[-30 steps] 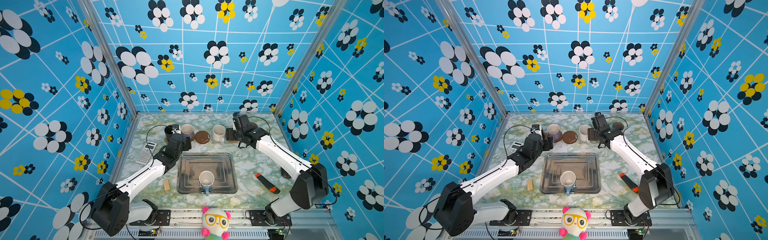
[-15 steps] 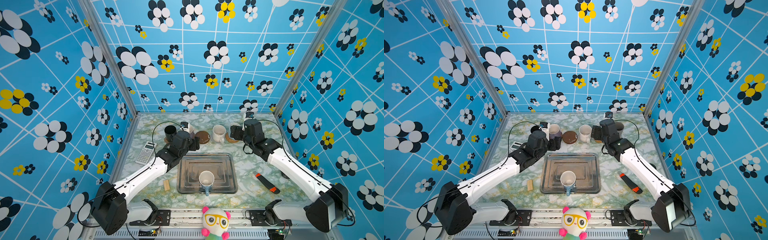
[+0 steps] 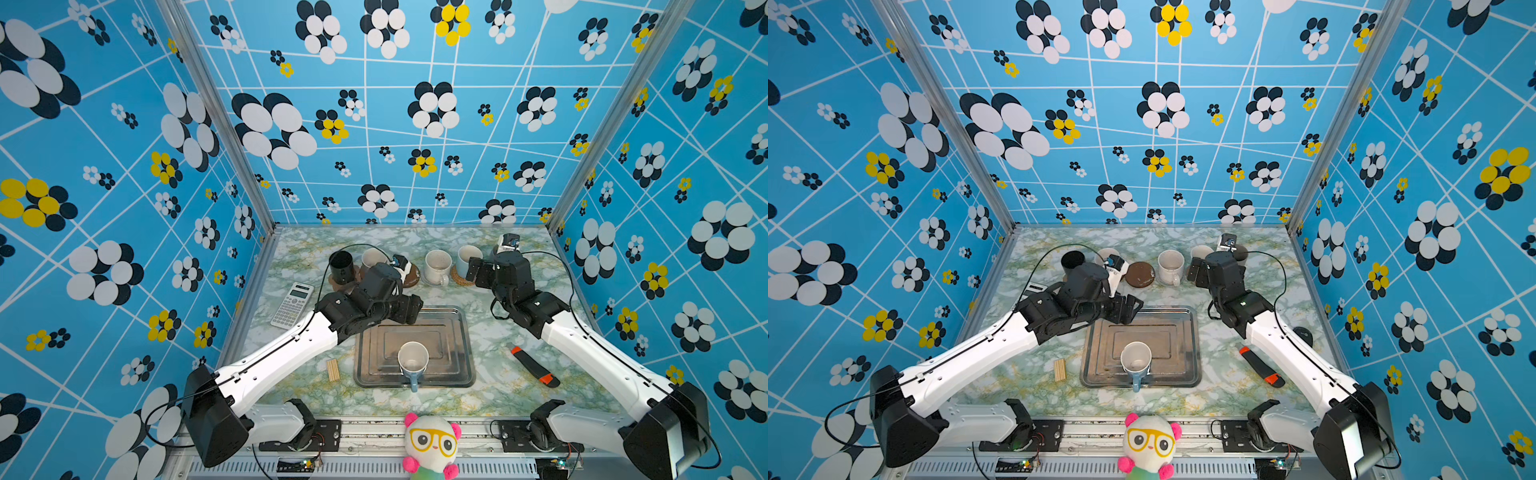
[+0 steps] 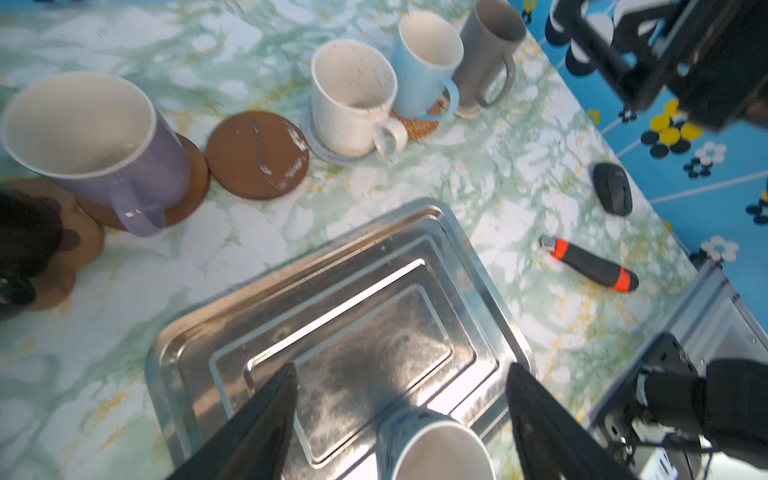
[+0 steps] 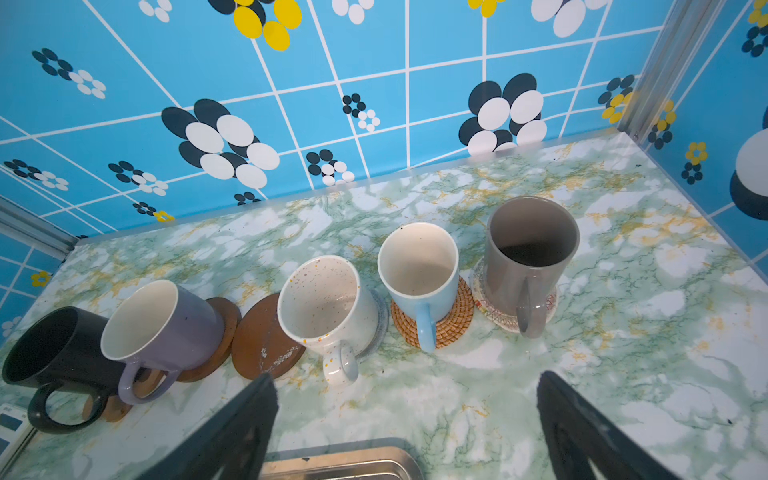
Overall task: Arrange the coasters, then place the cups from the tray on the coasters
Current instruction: 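Lower the left gripper onto the light blue mug's rim in the tray and close, then lift the light blue mug up out of the tray with the left gripper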
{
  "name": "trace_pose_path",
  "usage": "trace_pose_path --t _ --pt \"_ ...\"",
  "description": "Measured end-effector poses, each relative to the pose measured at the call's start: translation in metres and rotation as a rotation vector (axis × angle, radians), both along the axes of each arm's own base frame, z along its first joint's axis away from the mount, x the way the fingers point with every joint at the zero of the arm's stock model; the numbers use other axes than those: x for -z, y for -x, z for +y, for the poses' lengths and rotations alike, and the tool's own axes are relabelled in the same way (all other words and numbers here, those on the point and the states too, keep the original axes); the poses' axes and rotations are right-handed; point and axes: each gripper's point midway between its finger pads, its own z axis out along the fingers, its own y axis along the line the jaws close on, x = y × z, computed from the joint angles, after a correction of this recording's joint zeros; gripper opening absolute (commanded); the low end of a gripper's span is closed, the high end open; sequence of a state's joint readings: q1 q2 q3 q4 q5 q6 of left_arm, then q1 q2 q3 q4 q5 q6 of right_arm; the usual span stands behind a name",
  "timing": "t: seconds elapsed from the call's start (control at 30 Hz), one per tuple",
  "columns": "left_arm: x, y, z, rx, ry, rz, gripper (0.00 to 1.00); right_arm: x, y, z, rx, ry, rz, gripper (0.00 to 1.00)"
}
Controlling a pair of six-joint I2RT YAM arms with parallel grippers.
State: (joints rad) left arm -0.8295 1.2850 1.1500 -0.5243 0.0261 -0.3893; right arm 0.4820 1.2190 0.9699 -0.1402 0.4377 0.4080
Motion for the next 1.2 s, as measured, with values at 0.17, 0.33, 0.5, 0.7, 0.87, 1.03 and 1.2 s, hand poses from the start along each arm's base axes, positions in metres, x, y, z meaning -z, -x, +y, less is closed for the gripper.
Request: trace_pose_path --t 0.17,0.33,0.5,0.7,0.87,1.03,1.2 --pt "0.020 0.047 -0.002 0.092 -0.095 0.095 0.83 -0.001 -0.003 0.002 0.000 -0.006 -0.011 0.99" --pt "0.031 0.083 0.004 0.127 -0.169 0.162 0.83 0.003 -0.004 0.002 -0.001 -0.003 -0.004 0.99" --pt "0.041 0.105 0.010 0.110 -0.230 0.212 0.83 0.004 -0.004 0.002 -0.001 -0.002 -0.003 0.99" --pt "0.050 0.125 0.010 0.088 -0.258 0.257 0.83 0.003 -0.007 0.004 -0.005 -0.008 -0.011 0.99" --pt "0.066 0.137 0.004 0.081 -0.299 0.297 0.83 0.004 -0.007 0.005 -0.005 -0.008 -0.010 0.99" --pt "0.085 0.146 0.006 0.065 -0.344 0.339 0.83 0.005 -0.007 0.005 -0.006 -0.008 -0.008 0.99" --pt "0.098 0.153 0.010 0.043 -0.365 0.376 0.83 0.006 -0.007 0.006 -0.012 -0.010 -0.005 0.99"
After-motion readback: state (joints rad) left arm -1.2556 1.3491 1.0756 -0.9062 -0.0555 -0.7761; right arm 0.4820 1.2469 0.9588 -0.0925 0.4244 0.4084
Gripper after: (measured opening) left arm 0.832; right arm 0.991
